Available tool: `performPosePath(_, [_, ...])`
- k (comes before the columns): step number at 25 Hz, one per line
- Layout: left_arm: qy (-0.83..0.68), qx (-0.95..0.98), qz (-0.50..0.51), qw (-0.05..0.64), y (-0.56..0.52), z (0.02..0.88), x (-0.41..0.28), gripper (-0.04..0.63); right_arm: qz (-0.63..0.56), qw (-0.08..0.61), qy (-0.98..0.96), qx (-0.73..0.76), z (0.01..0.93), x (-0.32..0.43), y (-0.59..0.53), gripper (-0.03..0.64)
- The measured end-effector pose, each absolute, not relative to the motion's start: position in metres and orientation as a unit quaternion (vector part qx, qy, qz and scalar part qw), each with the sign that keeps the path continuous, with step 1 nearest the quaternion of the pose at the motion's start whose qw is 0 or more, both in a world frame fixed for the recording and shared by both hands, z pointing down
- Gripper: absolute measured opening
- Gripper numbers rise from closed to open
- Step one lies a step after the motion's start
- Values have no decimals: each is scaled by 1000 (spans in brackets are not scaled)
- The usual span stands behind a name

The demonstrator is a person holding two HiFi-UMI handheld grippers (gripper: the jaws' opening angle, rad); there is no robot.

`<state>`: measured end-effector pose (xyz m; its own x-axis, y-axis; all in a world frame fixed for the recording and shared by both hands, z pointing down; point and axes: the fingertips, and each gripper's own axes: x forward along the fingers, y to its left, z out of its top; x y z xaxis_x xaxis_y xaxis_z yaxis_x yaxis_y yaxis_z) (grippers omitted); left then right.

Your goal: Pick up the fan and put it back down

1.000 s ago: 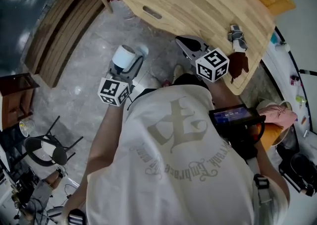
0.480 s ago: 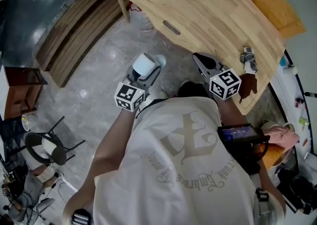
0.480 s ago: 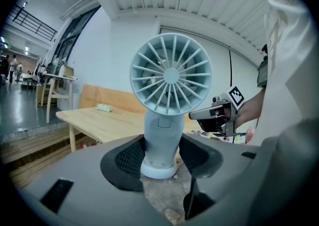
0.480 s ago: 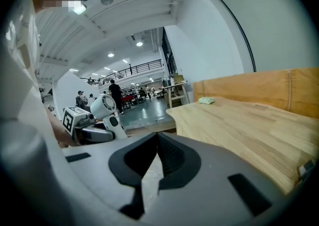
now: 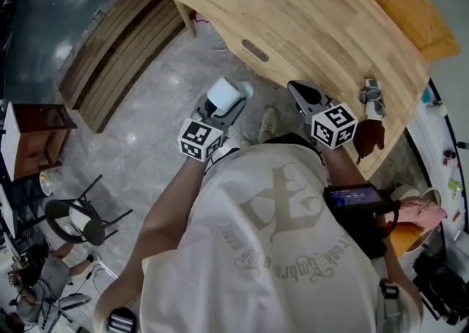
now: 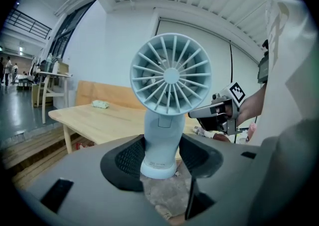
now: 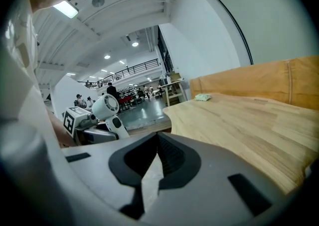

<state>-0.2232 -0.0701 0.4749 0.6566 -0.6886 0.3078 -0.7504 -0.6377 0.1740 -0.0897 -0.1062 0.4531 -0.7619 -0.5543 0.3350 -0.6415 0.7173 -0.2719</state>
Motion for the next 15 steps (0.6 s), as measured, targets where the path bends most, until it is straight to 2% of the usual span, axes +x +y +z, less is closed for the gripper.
performPosePath(15, [-405,889,139,161,-165,518,-173,225,218,130,-909,330,477,-40,-176,15])
